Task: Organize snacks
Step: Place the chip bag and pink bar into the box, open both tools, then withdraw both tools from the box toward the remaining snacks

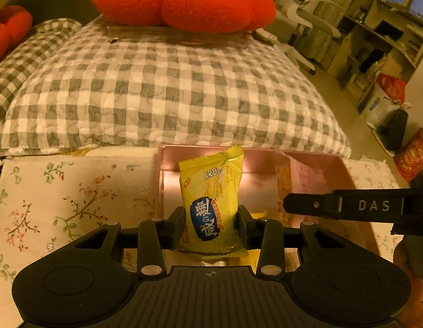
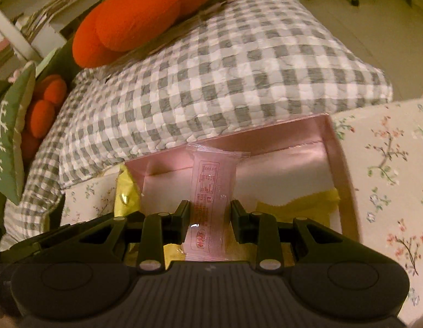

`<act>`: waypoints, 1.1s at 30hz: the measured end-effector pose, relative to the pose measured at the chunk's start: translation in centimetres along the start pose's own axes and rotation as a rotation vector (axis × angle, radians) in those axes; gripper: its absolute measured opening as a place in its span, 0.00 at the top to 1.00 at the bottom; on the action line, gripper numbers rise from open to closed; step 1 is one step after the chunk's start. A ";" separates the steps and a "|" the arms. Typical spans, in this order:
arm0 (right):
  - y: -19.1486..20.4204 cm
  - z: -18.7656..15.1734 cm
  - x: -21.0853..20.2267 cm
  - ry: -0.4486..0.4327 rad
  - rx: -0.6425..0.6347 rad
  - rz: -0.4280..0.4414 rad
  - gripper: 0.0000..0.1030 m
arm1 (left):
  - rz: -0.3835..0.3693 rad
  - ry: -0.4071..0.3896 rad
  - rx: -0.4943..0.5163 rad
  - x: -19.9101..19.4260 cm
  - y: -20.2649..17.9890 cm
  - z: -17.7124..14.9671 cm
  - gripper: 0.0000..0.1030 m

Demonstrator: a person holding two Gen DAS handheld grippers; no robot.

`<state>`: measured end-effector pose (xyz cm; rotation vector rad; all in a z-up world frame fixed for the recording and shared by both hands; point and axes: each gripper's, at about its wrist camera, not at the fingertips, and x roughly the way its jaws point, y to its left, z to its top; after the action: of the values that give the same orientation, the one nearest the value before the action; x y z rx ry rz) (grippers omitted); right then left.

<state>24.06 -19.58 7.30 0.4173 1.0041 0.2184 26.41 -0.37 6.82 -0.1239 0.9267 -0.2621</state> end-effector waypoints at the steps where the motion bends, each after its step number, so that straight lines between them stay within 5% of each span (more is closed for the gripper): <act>1: 0.1 0.1 0.2 -0.007 -0.005 -0.007 0.72 | 0.009 -0.006 -0.001 0.0 0.0 0.0 0.63; 5: 0.3 0.0 0.5 -0.003 -0.027 -0.020 0.61 | 0.038 -0.009 0.071 -0.3 -0.7 -0.2 0.52; 19: -2.3 -2.0 -5.8 -0.019 0.092 0.018 0.55 | 0.046 -0.091 0.036 -8.3 -0.3 -0.5 0.51; 33: 2.9 -8.1 -11.9 0.079 -0.061 0.001 0.41 | 0.086 0.048 0.020 -15.8 -1.5 -6.1 0.44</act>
<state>10.94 -19.33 13.94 0.3564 1.0717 0.2673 12.25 2.63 15.71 -0.0593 0.9743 -0.1950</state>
